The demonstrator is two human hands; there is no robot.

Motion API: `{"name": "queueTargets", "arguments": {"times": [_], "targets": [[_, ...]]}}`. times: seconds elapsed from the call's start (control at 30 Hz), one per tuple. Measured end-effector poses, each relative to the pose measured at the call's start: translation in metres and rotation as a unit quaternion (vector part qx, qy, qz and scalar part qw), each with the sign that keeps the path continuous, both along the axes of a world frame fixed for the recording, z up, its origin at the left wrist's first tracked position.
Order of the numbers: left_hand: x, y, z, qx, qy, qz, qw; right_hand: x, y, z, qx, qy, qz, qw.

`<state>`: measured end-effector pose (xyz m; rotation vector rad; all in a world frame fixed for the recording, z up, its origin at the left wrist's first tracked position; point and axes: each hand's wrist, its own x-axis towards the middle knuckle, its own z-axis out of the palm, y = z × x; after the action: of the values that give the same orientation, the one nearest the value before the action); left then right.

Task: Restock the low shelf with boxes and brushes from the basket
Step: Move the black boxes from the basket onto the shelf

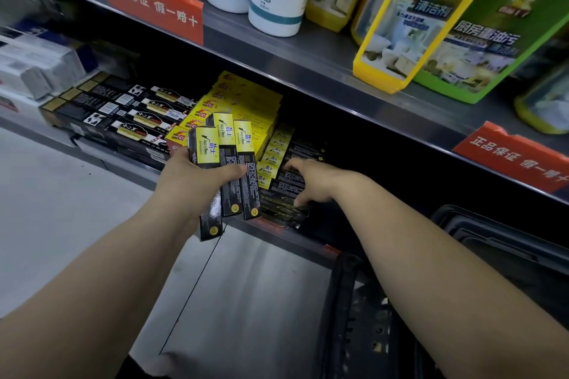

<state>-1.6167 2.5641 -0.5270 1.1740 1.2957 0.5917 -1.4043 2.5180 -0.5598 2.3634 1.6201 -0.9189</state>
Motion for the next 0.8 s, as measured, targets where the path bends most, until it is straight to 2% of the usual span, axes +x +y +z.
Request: {"name": "queueTargets", "arguments": {"times": [0.1, 0.17, 0.2, 0.27, 0.33, 0.37, 0.43, 0.53, 0.6, 0.67, 0.73, 0.8], "targets": [[0.002, 0.0, 0.0, -0.004, -0.001, -0.002, 1.0, -0.001, -0.001, 0.005, -0.023, -0.01, 0.006, 1.0], [0.002, -0.001, 0.001, -0.012, -0.001, -0.001, 1.0, -0.003, 0.001, 0.016, 0.028, -0.012, -0.004, 1.0], [0.003, -0.001, 0.001, -0.017, -0.007, 0.0, 1.0, -0.005, 0.003, 0.024, 0.096, 0.017, -0.03, 0.995], [0.004, -0.003, 0.002, -0.038, -0.037, 0.006, 0.999, -0.012, 0.005, 0.04, 0.19, 0.177, -0.114, 0.959], [0.007, -0.004, 0.003, -0.069, -0.077, 0.015, 0.994, -0.023, 0.002, 0.051, 0.136, 0.377, -0.141, 0.905], [0.009, -0.004, 0.004, -0.082, -0.095, 0.02, 0.992, -0.028, -0.001, 0.053, 0.092, 0.429, -0.124, 0.89], [0.012, -0.005, 0.004, -0.106, -0.122, 0.021, 0.987, -0.035, -0.005, 0.051, 0.044, 0.441, -0.098, 0.891], [0.017, -0.007, 0.004, -0.131, -0.141, 0.012, 0.981, -0.031, -0.005, 0.048, 0.04, 0.45, -0.117, 0.884], [0.02, -0.008, 0.004, -0.139, -0.14, 0.017, 0.98, -0.025, -0.004, 0.05, 0.064, 0.431, -0.145, 0.888], [0.022, -0.007, 0.003, -0.131, -0.128, 0.034, 0.982, -0.014, -0.003, 0.053, 0.124, 0.341, -0.172, 0.916], [0.023, -0.005, 0.001, -0.125, -0.122, 0.054, 0.983, 0.002, -0.001, 0.052, 0.173, 0.18, -0.176, 0.952], [0.022, -0.004, -0.001, -0.121, -0.115, 0.063, 0.984, 0.016, 0.0, 0.045, 0.184, 0.021, -0.156, 0.97]]}}
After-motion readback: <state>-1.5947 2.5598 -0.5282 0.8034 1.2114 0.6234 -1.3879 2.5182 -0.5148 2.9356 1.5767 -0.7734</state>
